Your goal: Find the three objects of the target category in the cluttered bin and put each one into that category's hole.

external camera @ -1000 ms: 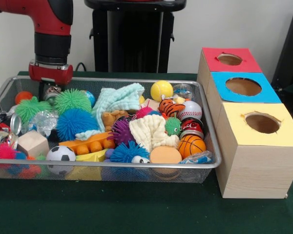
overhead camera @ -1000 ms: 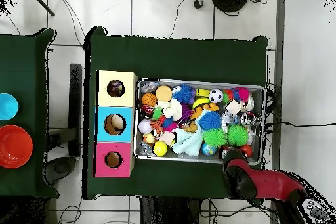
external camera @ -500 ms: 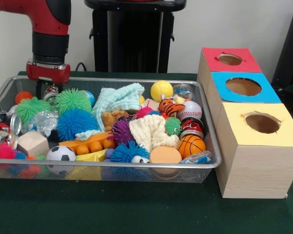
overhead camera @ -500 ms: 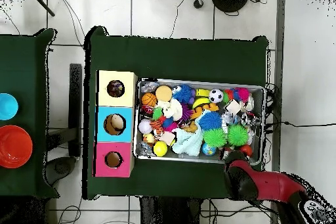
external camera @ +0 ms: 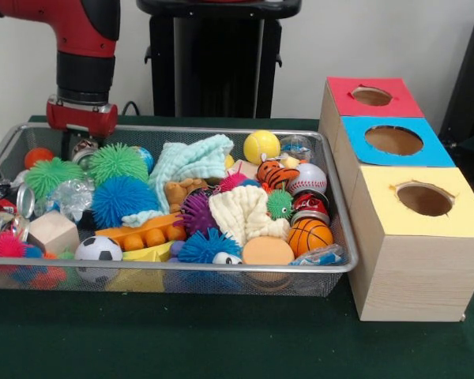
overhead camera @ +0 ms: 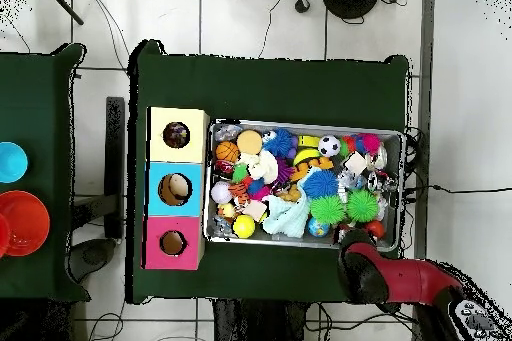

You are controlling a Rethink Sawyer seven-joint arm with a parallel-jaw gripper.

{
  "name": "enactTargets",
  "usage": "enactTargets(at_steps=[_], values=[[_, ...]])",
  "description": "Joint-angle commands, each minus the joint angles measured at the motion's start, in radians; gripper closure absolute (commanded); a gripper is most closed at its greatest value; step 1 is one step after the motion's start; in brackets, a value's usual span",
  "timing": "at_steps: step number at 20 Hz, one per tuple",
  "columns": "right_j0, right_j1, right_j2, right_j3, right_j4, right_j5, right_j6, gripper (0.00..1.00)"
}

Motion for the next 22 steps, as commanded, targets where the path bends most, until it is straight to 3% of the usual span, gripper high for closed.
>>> enactTargets(at_steps=[1, 8, 17, 22], values=[[0.03, 0.056, -0.065, -0.025, -0.004, 0.054, 0.075, 0.0], [0.027, 0.015, -0.043, 0.021, 0.007, 0.074, 0.071, 0.0], [0.063, -0.166, -0.002, 0.144, 0.059, 0.135, 0.083, 0.0], [0.091, -0.226, 0.009, 0.176, 0.094, 0.168, 0.087, 0.0]])
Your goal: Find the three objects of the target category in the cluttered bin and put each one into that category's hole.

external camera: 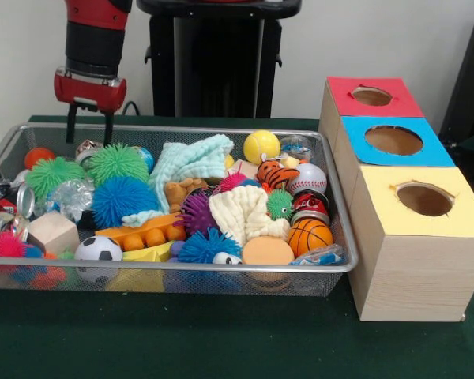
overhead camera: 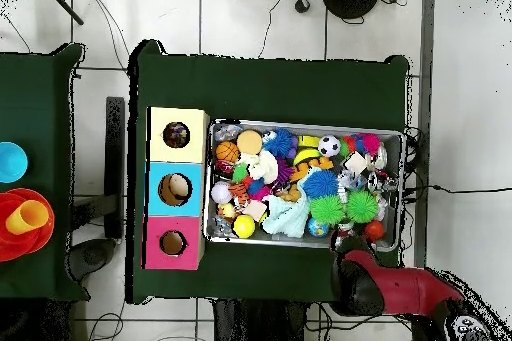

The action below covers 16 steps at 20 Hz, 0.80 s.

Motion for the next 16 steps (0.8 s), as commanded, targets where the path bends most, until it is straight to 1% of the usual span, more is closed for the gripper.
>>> enactTargets(at_steps=[1, 4, 7, 10, 12, 16], values=[[0.034, -0.101, 0.044, 0.083, 0.066, 0.134, 0.088, 0.0], [0.033, -0.089, 0.054, 0.072, 0.072, 0.13, 0.09, 0.0], [0.014, -0.072, 0.099, 0.056, 0.082, 0.128, 0.082, 0.0], [0.006, -0.074, 0.134, 0.062, 0.099, 0.108, 0.092, 0.0], [0.014, -0.084, 0.147, 0.07, 0.113, 0.093, 0.104, 0.0], [0.04, -0.097, 0.146, 0.09, 0.133, 0.056, 0.128, 0.0]])
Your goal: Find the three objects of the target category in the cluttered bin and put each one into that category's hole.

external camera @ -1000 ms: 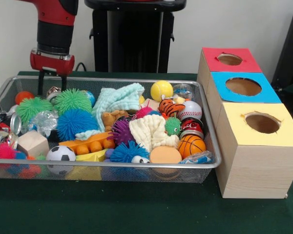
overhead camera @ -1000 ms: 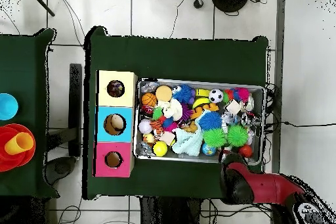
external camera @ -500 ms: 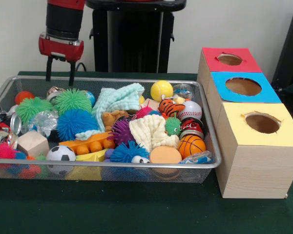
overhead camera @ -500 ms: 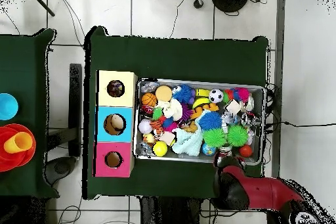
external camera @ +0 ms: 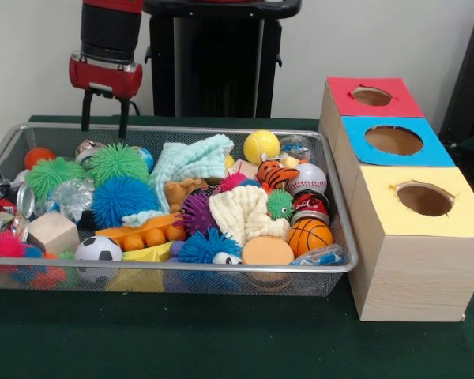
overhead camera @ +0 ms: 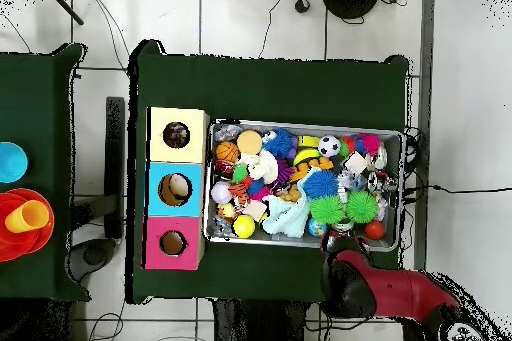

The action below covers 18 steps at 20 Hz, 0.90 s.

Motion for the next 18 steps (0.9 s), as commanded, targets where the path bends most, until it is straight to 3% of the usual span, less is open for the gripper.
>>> enactTargets(at_steps=[1, 10, 18], values=[[0.019, -0.027, 0.124, 0.035, 0.067, 0.009, 0.134, 0.0], [0.056, -0.075, 0.128, 0.074, 0.13, 0.017, 0.153, 0.0], [0.13, -0.103, 0.106, 0.082, 0.212, 0.017, 0.171, 0.0]])
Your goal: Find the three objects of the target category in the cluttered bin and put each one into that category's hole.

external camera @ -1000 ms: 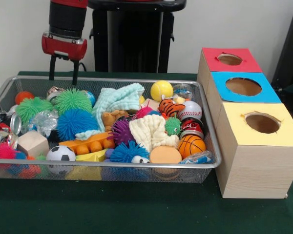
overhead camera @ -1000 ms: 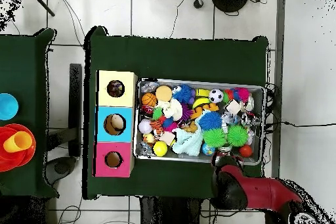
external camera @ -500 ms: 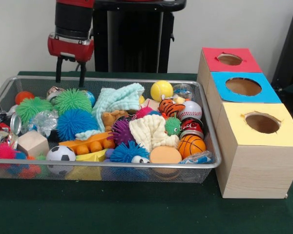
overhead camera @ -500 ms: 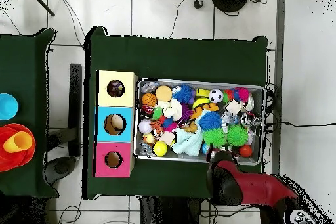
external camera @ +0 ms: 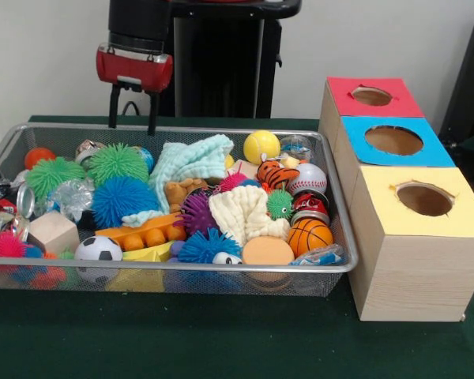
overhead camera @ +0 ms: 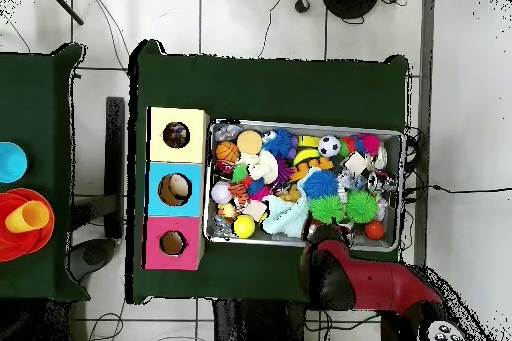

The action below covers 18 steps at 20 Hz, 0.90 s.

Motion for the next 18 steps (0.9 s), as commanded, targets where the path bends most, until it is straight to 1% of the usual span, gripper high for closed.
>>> enactTargets(at_steps=[1, 4, 6, 7, 14, 18], values=[[0.044, -0.03, 0.092, 0.03, 0.088, 0.022, 0.17, 0.0], [0.059, -0.027, 0.101, 0.008, 0.12, 0.037, 0.164, 0.0], [0.059, -0.012, 0.108, -0.001, 0.129, 0.028, 0.158, 0.0], [0.07, -0.005, 0.109, -0.013, 0.143, 0.031, 0.158, 0.0], [0.132, 0.033, 0.078, -0.051, 0.202, 0.003, 0.164, 0.0], [0.148, 0.065, 0.058, -0.068, 0.211, -0.035, 0.157, 0.0]])
